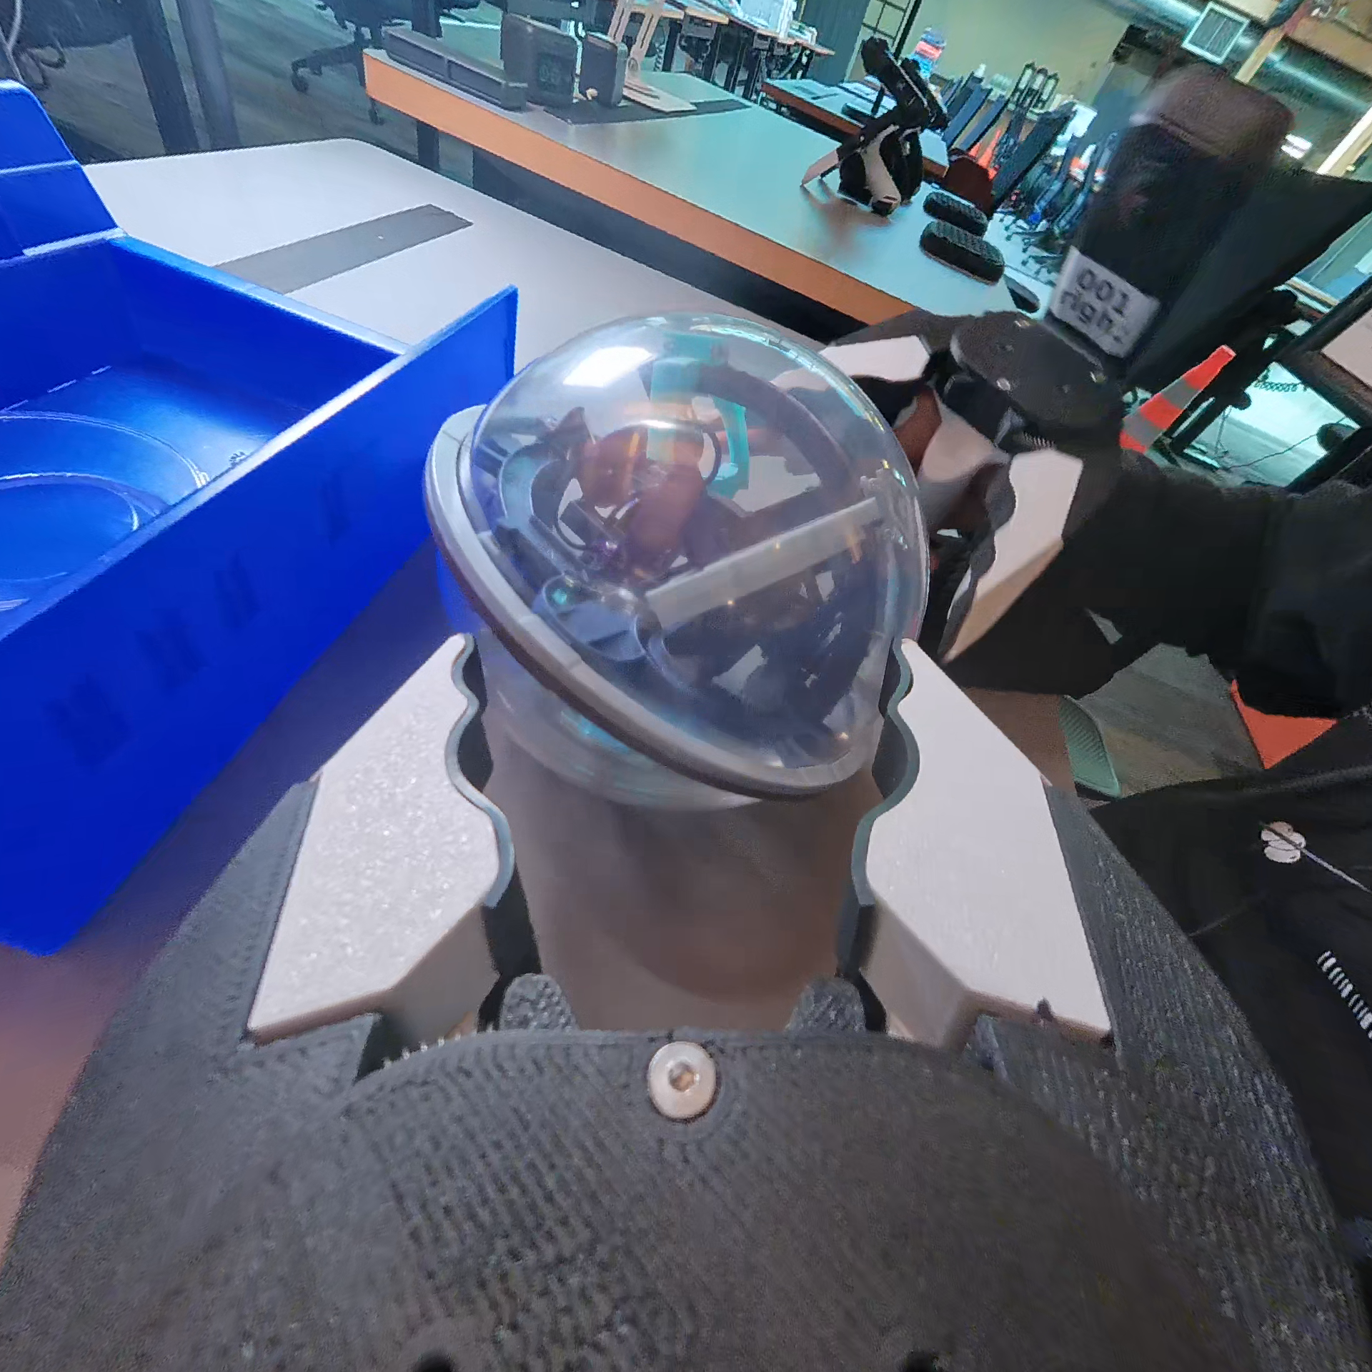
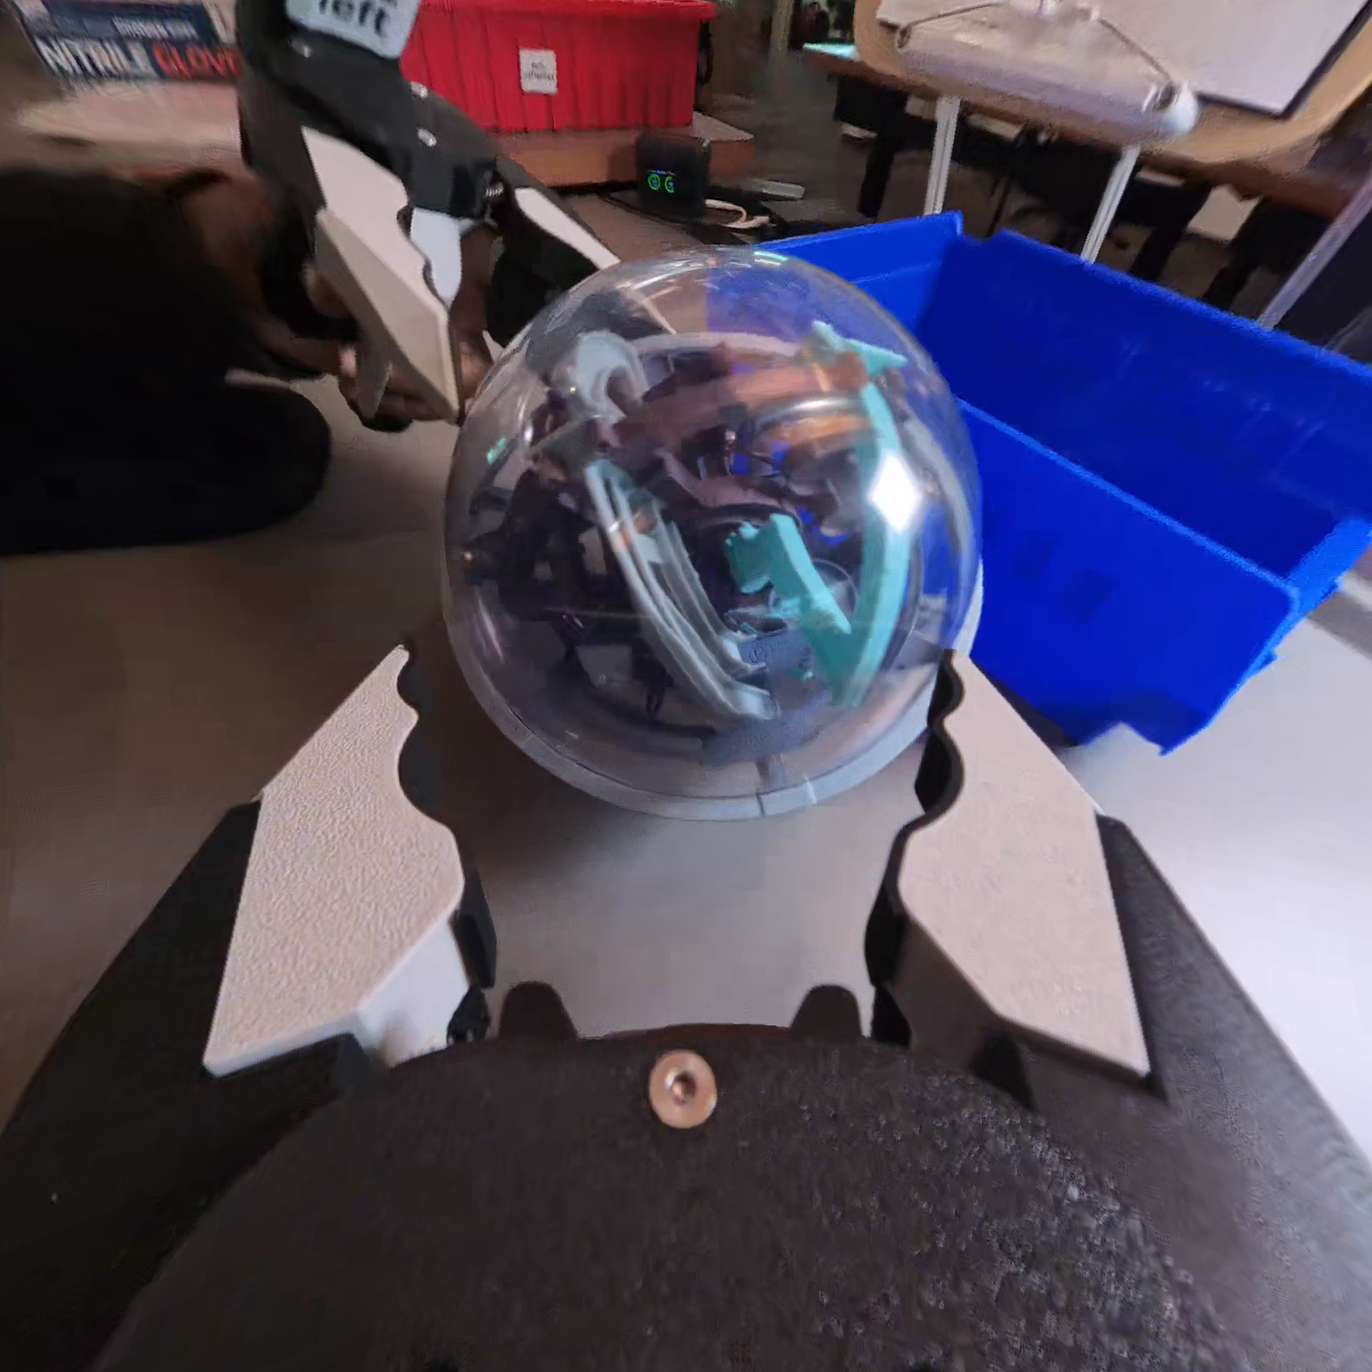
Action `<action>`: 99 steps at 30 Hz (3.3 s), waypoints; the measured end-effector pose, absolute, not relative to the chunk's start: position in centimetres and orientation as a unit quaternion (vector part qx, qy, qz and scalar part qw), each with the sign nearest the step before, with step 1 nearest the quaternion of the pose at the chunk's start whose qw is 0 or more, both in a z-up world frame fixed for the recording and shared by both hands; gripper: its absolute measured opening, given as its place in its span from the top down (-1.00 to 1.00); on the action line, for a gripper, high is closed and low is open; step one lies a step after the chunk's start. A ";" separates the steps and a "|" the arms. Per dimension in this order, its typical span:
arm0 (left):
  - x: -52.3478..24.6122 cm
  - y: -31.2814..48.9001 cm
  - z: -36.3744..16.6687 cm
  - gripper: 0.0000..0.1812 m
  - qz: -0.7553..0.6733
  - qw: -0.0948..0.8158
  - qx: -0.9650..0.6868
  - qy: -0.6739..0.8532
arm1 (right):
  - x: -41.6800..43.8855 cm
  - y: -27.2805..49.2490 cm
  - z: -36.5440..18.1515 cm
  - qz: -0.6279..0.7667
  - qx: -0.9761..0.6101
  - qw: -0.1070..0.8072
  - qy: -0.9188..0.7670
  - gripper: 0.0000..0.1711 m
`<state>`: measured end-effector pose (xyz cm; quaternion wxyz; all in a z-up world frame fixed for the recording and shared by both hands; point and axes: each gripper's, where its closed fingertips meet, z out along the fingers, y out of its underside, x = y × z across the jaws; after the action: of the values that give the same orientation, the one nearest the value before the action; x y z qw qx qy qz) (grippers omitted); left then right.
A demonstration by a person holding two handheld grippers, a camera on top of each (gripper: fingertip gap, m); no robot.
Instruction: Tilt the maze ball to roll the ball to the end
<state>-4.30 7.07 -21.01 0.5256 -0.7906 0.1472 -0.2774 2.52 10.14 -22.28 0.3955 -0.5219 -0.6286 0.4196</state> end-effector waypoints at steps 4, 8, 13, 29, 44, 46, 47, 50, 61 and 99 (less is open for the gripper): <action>-4.0 7.6 -21.3 -0.24 -0.279 0.522 -0.795 0.134 | 1.4 10.6 -23.1 0.357 -0.507 0.446 -0.645 -0.56; -3.6 6.6 -22.1 -0.20 -0.280 0.498 -0.809 0.136 | 1.4 10.7 -22.4 0.383 -0.496 0.420 -0.657 -0.53; -4.5 5.6 -21.6 -0.44 -0.256 0.499 -0.800 0.213 | 1.6 10.7 -22.2 0.393 -0.469 0.382 -0.693 -0.51; -3.2 9.9 -19.9 -0.43 -0.273 0.544 -0.743 0.278 | 3.4 10.8 -21.4 0.297 -0.568 0.441 -0.628 -0.39; -2.3 9.6 -19.4 -0.36 -0.215 0.575 -0.748 0.252 | 3.4 10.1 -22.7 0.350 -0.557 0.446 -0.606 -0.39; -1.9 9.1 -18.9 -0.37 -0.221 0.586 -0.734 0.261 | 3.8 10.0 -22.3 0.394 -0.544 0.412 -0.616 -0.37; -1.7 8.9 -18.6 -0.37 -0.226 0.591 -0.727 0.265 | 4.1 10.1 -22.1 0.417 -0.539 0.389 -0.620 -0.41; -1.9 8.6 -18.0 -0.38 -0.228 0.603 -0.721 0.256 | 4.2 12.5 -21.0 0.473 -0.541 0.358 -0.596 -0.49; -1.6 7.9 -22.0 -0.49 -0.299 0.492 -0.797 0.181 | 2.9 10.9 -24.1 0.532 -0.504 0.236 -0.639 -0.52; -2.8 6.9 -23.3 -0.70 -0.246 0.526 -0.785 0.218 | -0.5 9.0 -25.0 0.450 -0.407 0.346 -0.715 -0.58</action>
<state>-2.82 6.91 -23.27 0.5257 -0.7845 0.2183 -0.2459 -0.49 9.04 -25.01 0.3458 -0.4071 -0.7154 0.4504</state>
